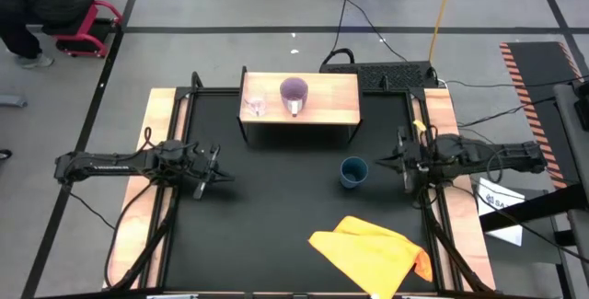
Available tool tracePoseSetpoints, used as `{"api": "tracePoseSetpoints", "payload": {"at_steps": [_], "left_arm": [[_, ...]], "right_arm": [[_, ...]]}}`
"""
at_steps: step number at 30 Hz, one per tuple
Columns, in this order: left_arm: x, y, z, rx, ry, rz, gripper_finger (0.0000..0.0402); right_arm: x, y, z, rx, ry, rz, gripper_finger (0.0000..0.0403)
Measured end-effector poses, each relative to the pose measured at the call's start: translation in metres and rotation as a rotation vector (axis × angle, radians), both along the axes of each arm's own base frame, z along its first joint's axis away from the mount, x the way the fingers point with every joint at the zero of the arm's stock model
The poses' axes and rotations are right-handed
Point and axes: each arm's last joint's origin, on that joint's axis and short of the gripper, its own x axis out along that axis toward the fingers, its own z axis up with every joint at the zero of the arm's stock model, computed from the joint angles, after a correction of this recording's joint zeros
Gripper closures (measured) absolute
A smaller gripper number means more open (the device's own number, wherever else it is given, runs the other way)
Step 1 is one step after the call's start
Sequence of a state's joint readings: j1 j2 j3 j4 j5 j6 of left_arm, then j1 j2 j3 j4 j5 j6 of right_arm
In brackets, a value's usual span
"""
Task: Stack small to large cups/mugs on shelf
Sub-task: Put the dark blue cup on the shelf
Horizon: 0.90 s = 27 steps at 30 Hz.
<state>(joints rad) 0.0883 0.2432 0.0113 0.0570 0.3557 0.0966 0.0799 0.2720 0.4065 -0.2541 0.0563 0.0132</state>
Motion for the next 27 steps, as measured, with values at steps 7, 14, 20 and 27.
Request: {"api": "tracePoseSetpoints", "payload": {"at_steps": [7,14,20,27], "left_arm": [[0.000,0.001,0.000,0.008,0.002,0.026,0.0398],[0.000,0.001,0.000,0.015,0.000,0.025,0.0398],[0.000,0.001,0.000,0.010,0.004,0.046,0.0398],[0.000,0.001,0.000,0.004,0.006,0.051,0.0398]], "right_arm": [[0.005,0.000,0.016,-0.029,0.109,0.007,0.0403],[0.016,0.001,0.007,-0.064,0.206,0.022,0.0403],[0.032,0.002,0.017,-0.055,0.312,-0.015,0.0403],[0.050,0.005,0.054,0.003,0.462,0.017,0.0398]]}}
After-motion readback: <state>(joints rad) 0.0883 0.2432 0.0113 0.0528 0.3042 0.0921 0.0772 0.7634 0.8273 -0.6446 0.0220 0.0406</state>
